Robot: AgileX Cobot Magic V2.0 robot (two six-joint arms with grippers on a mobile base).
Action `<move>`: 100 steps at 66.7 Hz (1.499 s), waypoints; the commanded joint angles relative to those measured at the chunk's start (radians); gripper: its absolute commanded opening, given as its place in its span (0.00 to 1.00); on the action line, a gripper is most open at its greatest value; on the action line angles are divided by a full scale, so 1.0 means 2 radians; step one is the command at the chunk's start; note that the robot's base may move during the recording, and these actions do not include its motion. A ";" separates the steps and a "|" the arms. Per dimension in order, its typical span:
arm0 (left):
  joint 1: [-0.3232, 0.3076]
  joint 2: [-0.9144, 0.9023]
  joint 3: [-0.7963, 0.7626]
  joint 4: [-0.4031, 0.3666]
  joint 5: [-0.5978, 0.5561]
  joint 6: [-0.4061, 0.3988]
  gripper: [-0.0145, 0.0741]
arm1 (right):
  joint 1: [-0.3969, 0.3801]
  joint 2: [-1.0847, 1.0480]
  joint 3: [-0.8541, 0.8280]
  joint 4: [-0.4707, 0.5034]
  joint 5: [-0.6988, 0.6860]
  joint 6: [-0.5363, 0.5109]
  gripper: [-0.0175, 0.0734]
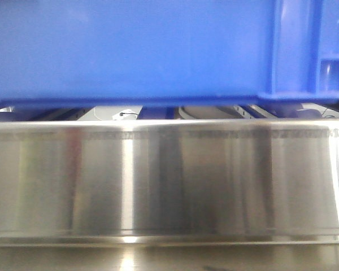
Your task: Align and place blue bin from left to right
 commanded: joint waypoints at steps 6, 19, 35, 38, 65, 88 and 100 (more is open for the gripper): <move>-0.011 -0.043 -0.010 -0.089 -0.040 0.016 0.04 | 0.003 -0.037 -0.006 0.029 -0.050 0.008 0.12; -0.011 -0.067 -0.010 -0.117 -0.050 0.016 0.04 | 0.003 -0.070 -0.007 0.029 -0.063 0.008 0.12; -0.011 -0.098 -0.010 -0.129 -0.078 0.016 0.04 | 0.003 -0.083 -0.030 0.029 -0.062 0.008 0.12; -0.011 -0.100 -0.010 -0.129 -0.078 0.017 0.04 | 0.003 -0.083 -0.030 0.029 -0.062 0.008 0.12; -0.011 -0.100 -0.010 -0.110 -0.074 0.017 0.04 | 0.003 -0.083 -0.030 0.029 -0.063 0.008 0.12; -0.011 -0.100 -0.010 -0.110 -0.101 0.017 0.04 | 0.003 -0.083 -0.030 0.029 -0.064 0.008 0.12; -0.011 -0.100 -0.010 -0.110 -0.138 0.017 0.04 | 0.003 -0.083 -0.030 0.029 -0.064 0.008 0.12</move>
